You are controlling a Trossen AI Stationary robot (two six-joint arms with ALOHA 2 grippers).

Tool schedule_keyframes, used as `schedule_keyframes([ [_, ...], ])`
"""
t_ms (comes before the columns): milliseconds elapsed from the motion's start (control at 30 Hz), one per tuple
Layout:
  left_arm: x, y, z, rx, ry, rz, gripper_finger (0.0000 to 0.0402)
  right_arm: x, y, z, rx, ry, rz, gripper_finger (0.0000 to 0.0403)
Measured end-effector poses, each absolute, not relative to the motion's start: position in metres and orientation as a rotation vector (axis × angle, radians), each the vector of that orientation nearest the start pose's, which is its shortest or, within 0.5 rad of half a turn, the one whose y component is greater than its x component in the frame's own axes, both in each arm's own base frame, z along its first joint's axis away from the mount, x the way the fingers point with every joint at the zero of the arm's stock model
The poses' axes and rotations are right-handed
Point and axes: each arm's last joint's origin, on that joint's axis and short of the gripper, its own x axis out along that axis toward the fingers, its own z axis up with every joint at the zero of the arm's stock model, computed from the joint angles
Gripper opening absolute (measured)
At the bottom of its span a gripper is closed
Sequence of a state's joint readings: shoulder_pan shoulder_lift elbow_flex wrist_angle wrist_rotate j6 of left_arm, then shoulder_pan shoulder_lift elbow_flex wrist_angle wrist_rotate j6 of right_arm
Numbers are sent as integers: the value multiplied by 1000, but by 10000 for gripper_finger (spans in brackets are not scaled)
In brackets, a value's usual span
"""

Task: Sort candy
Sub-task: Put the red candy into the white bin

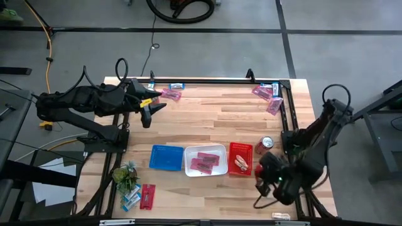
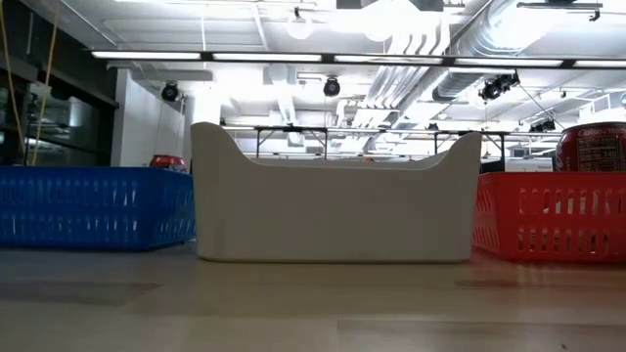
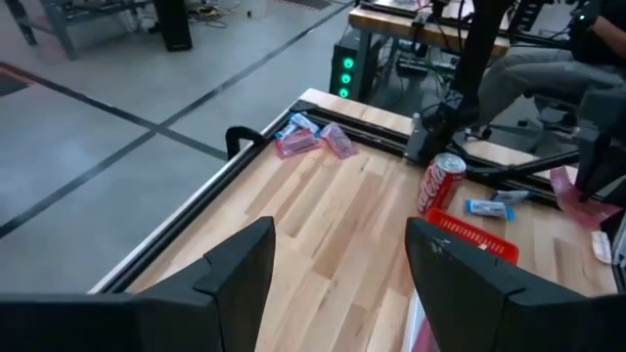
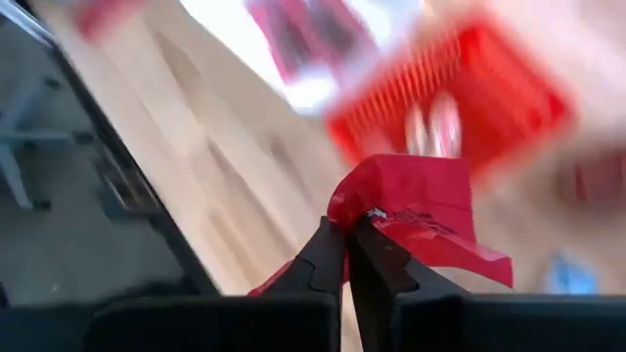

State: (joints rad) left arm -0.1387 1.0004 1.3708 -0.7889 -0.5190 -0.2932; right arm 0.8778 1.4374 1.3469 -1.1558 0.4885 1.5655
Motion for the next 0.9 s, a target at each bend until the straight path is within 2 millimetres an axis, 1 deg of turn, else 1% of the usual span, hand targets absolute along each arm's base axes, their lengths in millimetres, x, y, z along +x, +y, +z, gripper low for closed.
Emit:
schedule_keyframes([
  [67, 170, -9, 432, -150, 340, 430, 218, 193, 187, 320, 576, 859, -410, 1],
  [100, 171, -9, 432, -150, 341, 430, 218, 202, 183, 320, 536, 851, -389, 0],
  [200, 172, -10, 431, -159, 345, 432, 218, 239, 176, 311, 407, 840, -309, 0],
  [300, 174, -10, 430, -195, 340, 440, 218, 281, 167, 297, 311, 807, -231, 0],
  [367, 175, -10, 431, -224, 328, 444, 218, 307, 160, 282, 269, 812, -188, 0],
  [467, 176, -10, 434, -244, 296, 441, 218, 336, 147, 254, 224, 878, -175, 0],
  [567, 177, -10, 435, -239, 287, 432, 218, 351, 134, 229, 212, 960, -194, 0],
  [633, 177, -10, 435, -235, 290, 428, 218, 356, 127, 220, 221, 990, -202, 0],
  [700, 177, -10, 435, -235, 291, 426, 218, 358, 123, 219, 250, 991, -221, 0],
  [800, 177, -10, 435, -234, 291, 426, 218, 360, 119, 219, 344, 1011, -218, 6],
  [900, 177, -10, 435, -235, 291, 426, 218, 361, 117, 219, 438, 1045, -187, 40],
])
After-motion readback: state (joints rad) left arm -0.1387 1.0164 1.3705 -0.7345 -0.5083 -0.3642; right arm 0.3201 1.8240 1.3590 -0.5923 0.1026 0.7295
